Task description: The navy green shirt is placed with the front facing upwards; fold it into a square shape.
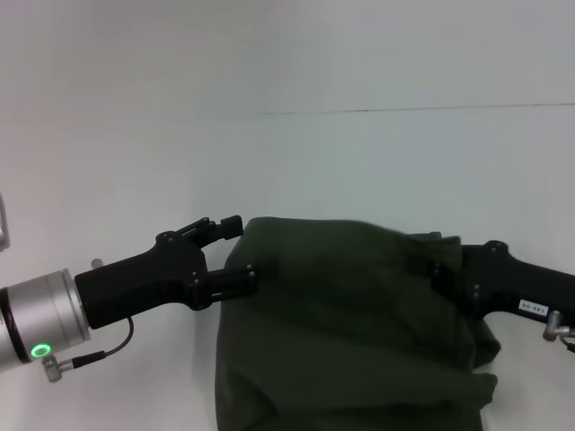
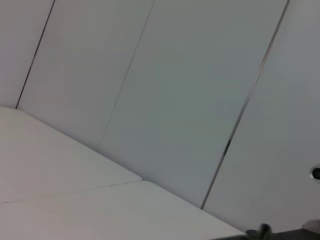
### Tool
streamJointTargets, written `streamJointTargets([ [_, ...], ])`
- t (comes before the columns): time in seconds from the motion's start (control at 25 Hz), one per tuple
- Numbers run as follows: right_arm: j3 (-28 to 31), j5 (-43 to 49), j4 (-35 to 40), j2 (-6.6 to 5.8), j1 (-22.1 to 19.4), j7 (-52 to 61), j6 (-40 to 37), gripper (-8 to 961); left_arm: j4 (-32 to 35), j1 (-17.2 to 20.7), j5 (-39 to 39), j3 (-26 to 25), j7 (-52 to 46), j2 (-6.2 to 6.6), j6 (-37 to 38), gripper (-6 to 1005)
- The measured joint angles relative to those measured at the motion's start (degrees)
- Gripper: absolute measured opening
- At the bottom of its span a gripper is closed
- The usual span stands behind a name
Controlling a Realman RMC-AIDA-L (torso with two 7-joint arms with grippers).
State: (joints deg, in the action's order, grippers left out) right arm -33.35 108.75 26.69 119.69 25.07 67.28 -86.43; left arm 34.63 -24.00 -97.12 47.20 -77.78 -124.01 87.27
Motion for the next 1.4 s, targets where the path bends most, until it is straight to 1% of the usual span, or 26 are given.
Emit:
streamJointTargets([
  [0.2, 3.33, -0.03, -0.12, -0.05, -0.42, 3.95, 3.9, 91, -0.2, -0.01, 0.01, -0.01, 0.0, 0.0, 0.0, 939],
  [0.32, 4.89, -0.04, -0.68, -0.08, -0.36, 6.37, 8.11, 92, -0.64, -0.07, 0.01, 0.0, 0.04, 0.0, 0.0, 939],
  [0.56, 4.68, 0.12, -2.7, -0.07, 0.48, 7.42, 12.57, 93, -0.8, -0.09, 0.01, 0.0, 0.14, 0.0, 0.0, 939],
  [0.92, 4.67, 0.07, -4.14, 0.06, 1.43, 15.72, 19.53, 93, -0.86, -0.08, 0.0, 0.0, 0.18, -0.01, 0.0, 938],
  [1.24, 4.93, 0.06, -4.55, -0.14, 1.78, 21.41, 21.32, 96, -0.88, -0.08, 0.0, 0.0, 0.18, -0.09, 0.34, 938],
  [1.4, 4.7, 0.22, -4.09, -1.06, 1.82, 26.03, 21.04, 97, -0.88, -0.06, 0.0, 0.0, 0.18, -0.09, 0.47, 937],
])
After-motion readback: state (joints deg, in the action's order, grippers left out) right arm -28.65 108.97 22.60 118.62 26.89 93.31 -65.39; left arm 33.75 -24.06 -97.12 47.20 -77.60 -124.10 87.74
